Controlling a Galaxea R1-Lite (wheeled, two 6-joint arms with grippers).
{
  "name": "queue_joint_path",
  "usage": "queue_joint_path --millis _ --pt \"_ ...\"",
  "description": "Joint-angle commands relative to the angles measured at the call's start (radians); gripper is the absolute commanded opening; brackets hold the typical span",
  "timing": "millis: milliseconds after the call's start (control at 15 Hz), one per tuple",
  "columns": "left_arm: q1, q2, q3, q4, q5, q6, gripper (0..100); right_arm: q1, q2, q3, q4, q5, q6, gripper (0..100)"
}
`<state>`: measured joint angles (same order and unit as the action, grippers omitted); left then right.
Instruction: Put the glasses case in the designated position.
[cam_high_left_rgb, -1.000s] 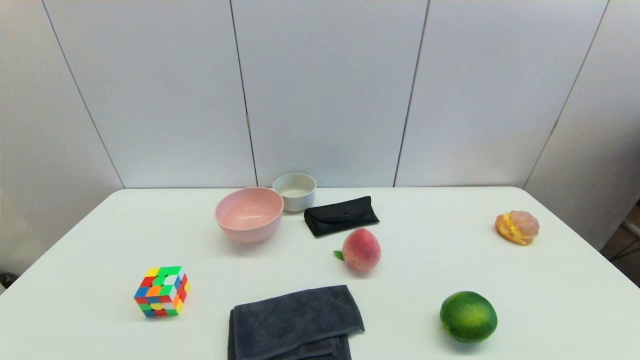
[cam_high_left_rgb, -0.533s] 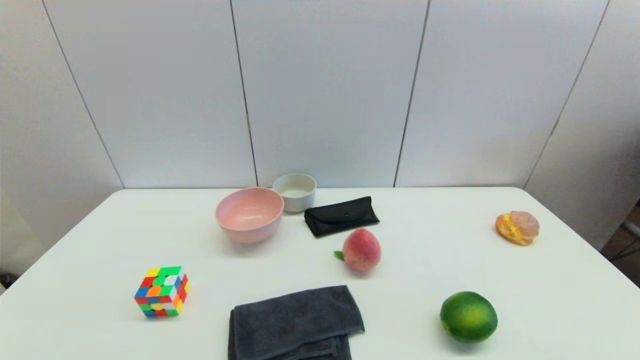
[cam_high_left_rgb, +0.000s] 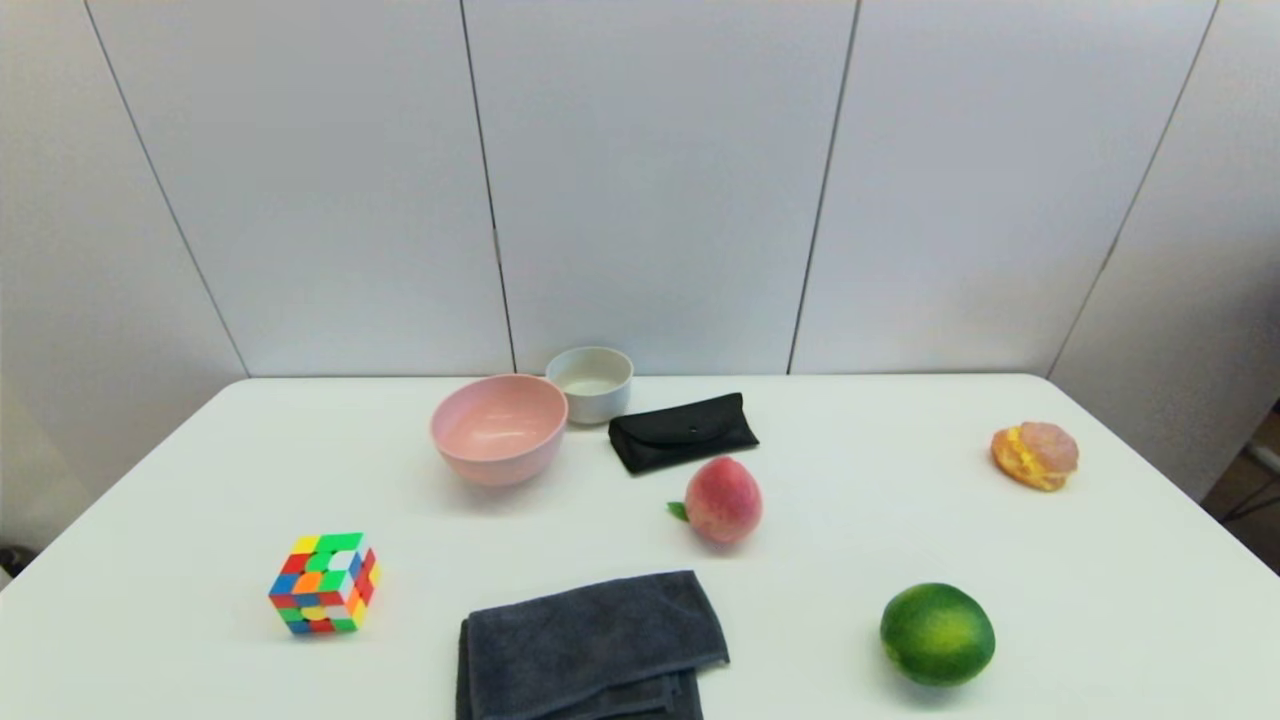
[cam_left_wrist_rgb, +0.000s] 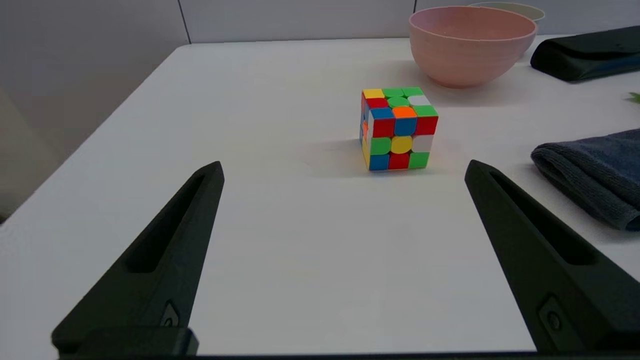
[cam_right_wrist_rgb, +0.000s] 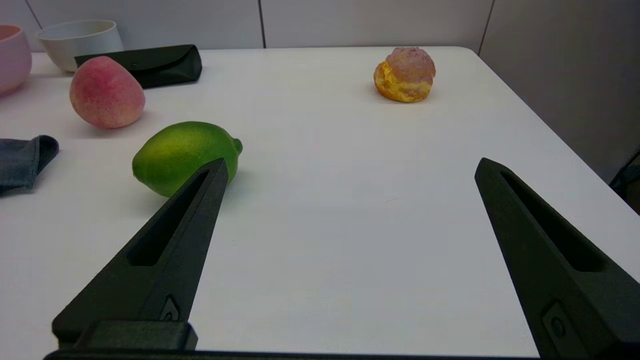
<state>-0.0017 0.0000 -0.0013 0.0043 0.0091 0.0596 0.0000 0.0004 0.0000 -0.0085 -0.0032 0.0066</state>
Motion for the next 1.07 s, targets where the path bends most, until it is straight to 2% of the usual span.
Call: queue_joint_path --millis 67,333,533,733,867,1067 --pt "0.000 0.002 -0.002 0.000 -0.014 0.048 100 0.000 0.000 0.000 -0.001 0.000 0.003 100" --pt "0.002 0.035 -0.037 0.062 -0.023 0.066 100 0.000 0.001 0.000 -0.001 0.000 0.000 100" --pt "0.002 0.061 -0.140 0.118 -0.009 0.181 100 0.002 0.001 0.000 -0.001 0.000 0.003 100" --pt "0.002 0.107 -0.267 0.298 0.008 0.267 100 0.000 0.001 0.000 -0.001 0.000 0.000 100" --pt "0.002 0.150 -0.352 0.395 -0.021 0.270 100 0.000 0.001 0.000 -0.001 0.000 0.000 100" --pt "-0.001 0.224 -0.434 0.431 -0.034 0.275 100 0.000 0.001 0.000 -0.001 0.000 0.000 100"
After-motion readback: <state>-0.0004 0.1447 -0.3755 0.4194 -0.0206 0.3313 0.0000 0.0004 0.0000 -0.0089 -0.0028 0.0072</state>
